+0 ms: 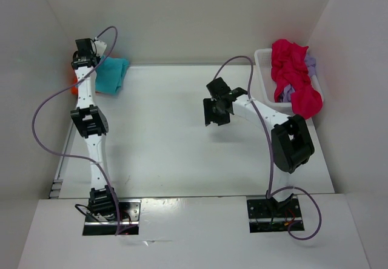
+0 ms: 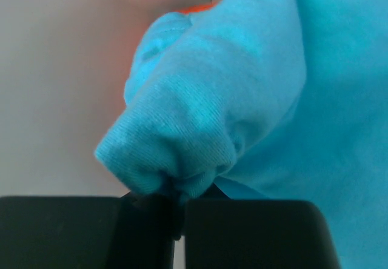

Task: Fold and stack the t-shirts
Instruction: Put the neatly folded tshirt into the corner of the board with the left arm

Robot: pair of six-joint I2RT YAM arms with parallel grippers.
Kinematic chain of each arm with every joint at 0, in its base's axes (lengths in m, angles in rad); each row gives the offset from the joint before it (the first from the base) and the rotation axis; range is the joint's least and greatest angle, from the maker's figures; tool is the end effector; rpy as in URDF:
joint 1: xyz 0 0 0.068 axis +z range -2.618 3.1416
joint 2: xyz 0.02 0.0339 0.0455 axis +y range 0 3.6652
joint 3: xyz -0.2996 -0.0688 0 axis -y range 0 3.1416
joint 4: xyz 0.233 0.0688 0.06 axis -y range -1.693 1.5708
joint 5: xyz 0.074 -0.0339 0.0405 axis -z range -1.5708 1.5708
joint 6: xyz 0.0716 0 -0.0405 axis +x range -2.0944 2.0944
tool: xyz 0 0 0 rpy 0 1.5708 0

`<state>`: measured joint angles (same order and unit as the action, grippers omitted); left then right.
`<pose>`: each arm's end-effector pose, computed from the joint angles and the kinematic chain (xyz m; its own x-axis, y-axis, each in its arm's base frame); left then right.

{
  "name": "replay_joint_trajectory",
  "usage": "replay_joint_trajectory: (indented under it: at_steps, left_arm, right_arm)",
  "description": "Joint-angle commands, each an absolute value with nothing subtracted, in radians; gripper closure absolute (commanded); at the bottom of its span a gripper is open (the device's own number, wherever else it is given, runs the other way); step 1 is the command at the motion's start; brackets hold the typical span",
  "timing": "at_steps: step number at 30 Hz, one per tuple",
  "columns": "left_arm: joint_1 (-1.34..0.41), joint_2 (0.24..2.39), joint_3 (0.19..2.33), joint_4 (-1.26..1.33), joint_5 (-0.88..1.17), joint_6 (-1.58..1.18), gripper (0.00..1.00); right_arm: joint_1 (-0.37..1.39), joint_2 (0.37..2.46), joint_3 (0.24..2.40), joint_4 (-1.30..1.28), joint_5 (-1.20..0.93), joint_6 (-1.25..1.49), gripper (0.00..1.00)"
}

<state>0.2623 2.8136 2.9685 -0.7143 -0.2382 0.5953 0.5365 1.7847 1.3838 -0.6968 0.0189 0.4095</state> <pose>0.6198 0.1839 0.2290 -0.6740 0.3833 -0.6316 -0.0812 0.8113 0.5790 0.3341 0.1971 0.2410 -0.9024 -0.0735 -0.4247 -0.1574 0.9735 0.1660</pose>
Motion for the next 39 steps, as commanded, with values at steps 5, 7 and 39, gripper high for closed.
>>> replay_joint_trajectory:
  at_steps: [5,7,39]
  left_arm:
    - [0.287,2.878,3.135,-0.784,-0.31,0.528,0.25]
    - [0.296,2.878,3.138,-0.784,-0.336,0.528,0.09]
    - [0.192,1.844,2.111,-1.22,0.554,0.619,0.0]
  right_arm:
    - [0.531,1.816,1.465,-0.738,0.0,0.384,0.37]
    - [0.531,1.825,1.476,-0.747,-0.009,0.383,0.37]
    - [0.242,1.502,1.776,-0.893,0.337,0.333,0.04]
